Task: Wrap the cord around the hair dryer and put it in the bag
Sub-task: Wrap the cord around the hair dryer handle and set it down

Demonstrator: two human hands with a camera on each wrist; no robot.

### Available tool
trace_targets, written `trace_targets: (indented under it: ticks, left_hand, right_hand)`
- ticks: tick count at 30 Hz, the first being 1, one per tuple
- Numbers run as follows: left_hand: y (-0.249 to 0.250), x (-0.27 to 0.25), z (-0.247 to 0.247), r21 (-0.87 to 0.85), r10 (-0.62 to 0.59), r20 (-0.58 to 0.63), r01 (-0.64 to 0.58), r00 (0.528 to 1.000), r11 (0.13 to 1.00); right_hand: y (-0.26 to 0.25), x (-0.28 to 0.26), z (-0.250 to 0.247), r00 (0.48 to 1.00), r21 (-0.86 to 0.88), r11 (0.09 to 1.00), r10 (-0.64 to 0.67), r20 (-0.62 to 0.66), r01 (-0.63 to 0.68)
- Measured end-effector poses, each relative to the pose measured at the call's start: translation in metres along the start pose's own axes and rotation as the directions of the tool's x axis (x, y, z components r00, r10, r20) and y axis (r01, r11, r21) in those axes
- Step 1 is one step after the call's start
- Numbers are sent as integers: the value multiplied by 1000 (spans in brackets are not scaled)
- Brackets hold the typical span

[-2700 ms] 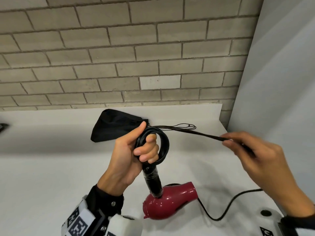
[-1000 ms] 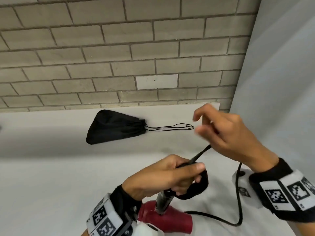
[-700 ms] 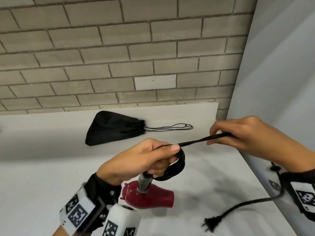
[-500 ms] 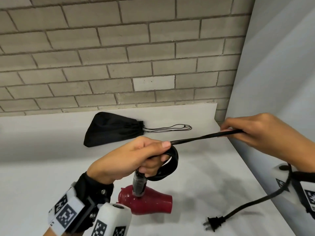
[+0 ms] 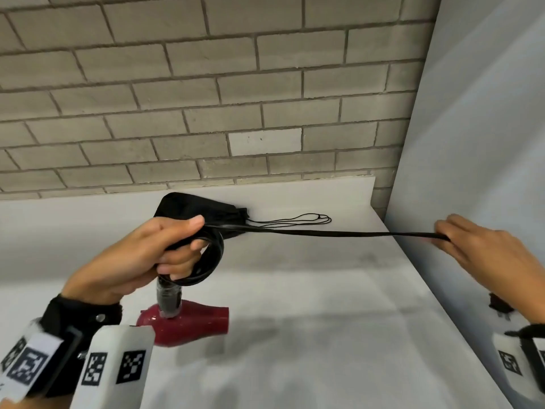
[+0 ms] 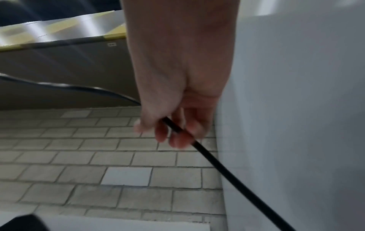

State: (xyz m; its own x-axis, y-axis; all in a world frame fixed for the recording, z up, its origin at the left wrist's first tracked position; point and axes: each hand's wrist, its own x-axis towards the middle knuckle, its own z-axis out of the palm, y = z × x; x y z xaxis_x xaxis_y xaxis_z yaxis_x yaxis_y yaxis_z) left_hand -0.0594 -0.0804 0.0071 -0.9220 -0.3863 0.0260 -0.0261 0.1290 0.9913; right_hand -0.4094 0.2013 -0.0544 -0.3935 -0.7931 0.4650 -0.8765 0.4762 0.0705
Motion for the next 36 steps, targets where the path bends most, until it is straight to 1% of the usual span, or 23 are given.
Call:
trace_targets:
  ticks: [1,3,5,6,7,8,9,10,11,12,13,15,17,18,20,21,24,27,30,32,35,36]
  left_hand:
    - [-2,0,0,-35,4,-7,-4,1000,999]
    - [-7,1,1,-119,6,-19,-8,1000,993]
    - [-12,3,8,-151,-4,4,5,1000,989]
    - [-14,6,14,-149,-9,25,13,1000,989]
    - [-16,9,20,-144,-11,44,17,999,989]
    - [-17,13,26,-140,-10,58,18,998,990]
    - [-18,16,32,-140,-10,66,19,998,990]
    - [-18,19,37,-144,-13,67,23,998,989]
    - [-18,22,42,-148,-18,65,27,998,989]
    - [-17,25,47,-153,-19,62,28,998,988]
    - [-17,28,52,-159,-17,63,26,998,987]
    - [-15,33,63,-176,-9,75,22,997,984]
    - [-14,37,73,-208,9,95,11,995,978]
    - [-14,39,76,-224,23,104,0,994,975]
    - [-14,40,81,-241,48,107,-21,993,970]
    - [-15,40,82,-248,50,102,-23,994,969]
    - [-19,42,87,-244,37,88,-14,995,970]
    - [-24,41,91,-196,34,98,-15,995,981]
    - [-25,41,92,-153,51,113,-33,992,988]
    - [-26,41,94,-162,50,109,-32,993,986]
    - [-26,43,97,-214,41,74,-24,996,977]
    - [-26,44,99,-232,42,64,-26,997,972]
  right_hand:
    - [11,-5,7,999,17,999,33,29,-33]
    - [29,-14,14,982,62,988,128,142,-138]
    - [29,-16,14,929,120,957,221,297,-266]
    - [23,-17,11,884,101,948,237,402,-300]
    - [18,-17,11,855,35,968,203,478,-250]
    - [13,-14,9,788,-45,980,182,589,-193]
    - [8,-12,6,712,-69,987,152,686,-144]
    - [0,-11,-4,675,49,990,54,736,-132]
    - [-12,-7,-17,712,244,958,-68,699,-148]
    - [-30,-1,-35,759,419,893,-156,632,-166]
    - [-52,4,-49,808,565,813,-232,541,-145]
    - [-97,14,-64,859,745,663,-334,389,-80]
    - [-138,23,-59,895,823,567,-353,273,-28]
    - [-154,26,-56,904,850,526,-352,242,-23]
    - [-173,29,-47,924,902,425,-309,227,-79]
    - [-178,30,-42,929,914,392,-288,233,-108]
    - [-178,33,-27,944,908,403,-243,224,-112]
    - [-173,32,-19,945,926,357,-242,219,-122]
    - [-169,31,-19,949,927,358,-237,208,-114]
    - [-168,29,-20,956,915,391,-219,192,-94]
    - [-170,26,-23,967,876,482,-215,136,-16]
    - [-171,24,-23,968,867,499,-215,126,-1]
